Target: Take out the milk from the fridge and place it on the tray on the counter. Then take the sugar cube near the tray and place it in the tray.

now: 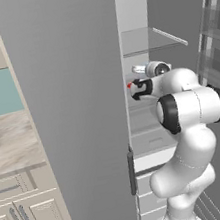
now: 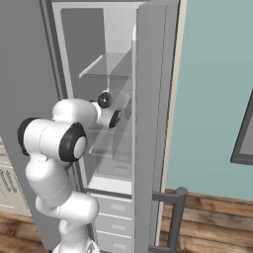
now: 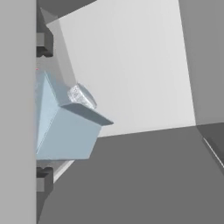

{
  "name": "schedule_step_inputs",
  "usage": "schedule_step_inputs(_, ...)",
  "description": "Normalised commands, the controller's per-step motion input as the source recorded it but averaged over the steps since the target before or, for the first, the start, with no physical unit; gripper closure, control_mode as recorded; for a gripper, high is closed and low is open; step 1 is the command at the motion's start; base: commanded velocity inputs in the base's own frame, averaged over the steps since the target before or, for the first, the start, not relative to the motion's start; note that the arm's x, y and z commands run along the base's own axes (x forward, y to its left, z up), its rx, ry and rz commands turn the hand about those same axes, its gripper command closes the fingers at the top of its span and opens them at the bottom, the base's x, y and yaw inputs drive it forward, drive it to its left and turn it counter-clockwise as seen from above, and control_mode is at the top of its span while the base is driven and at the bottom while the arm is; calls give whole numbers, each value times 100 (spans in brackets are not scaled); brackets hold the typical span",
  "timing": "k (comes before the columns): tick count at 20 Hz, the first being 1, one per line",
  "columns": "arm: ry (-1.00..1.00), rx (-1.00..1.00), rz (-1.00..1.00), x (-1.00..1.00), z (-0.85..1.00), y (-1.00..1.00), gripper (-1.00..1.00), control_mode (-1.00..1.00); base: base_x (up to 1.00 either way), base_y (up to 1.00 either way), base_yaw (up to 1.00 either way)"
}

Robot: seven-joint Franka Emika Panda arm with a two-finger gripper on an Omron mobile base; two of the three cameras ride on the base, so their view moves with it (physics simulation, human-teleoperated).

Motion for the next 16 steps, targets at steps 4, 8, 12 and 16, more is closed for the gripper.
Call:
schedule_step_inputs(4,0,0,0,24,0,-9,100,-100,0,0,0)
schedule_step_inputs(8,0,0,0,21,-1,0,100,-100,0,0,0)
schedule_step_inputs(12,0,0,0,0,0,-3,100,-100,0,0,0)
schedule_step_inputs(16,0,0,0,-6,0,-1,100,-100,0,0,0)
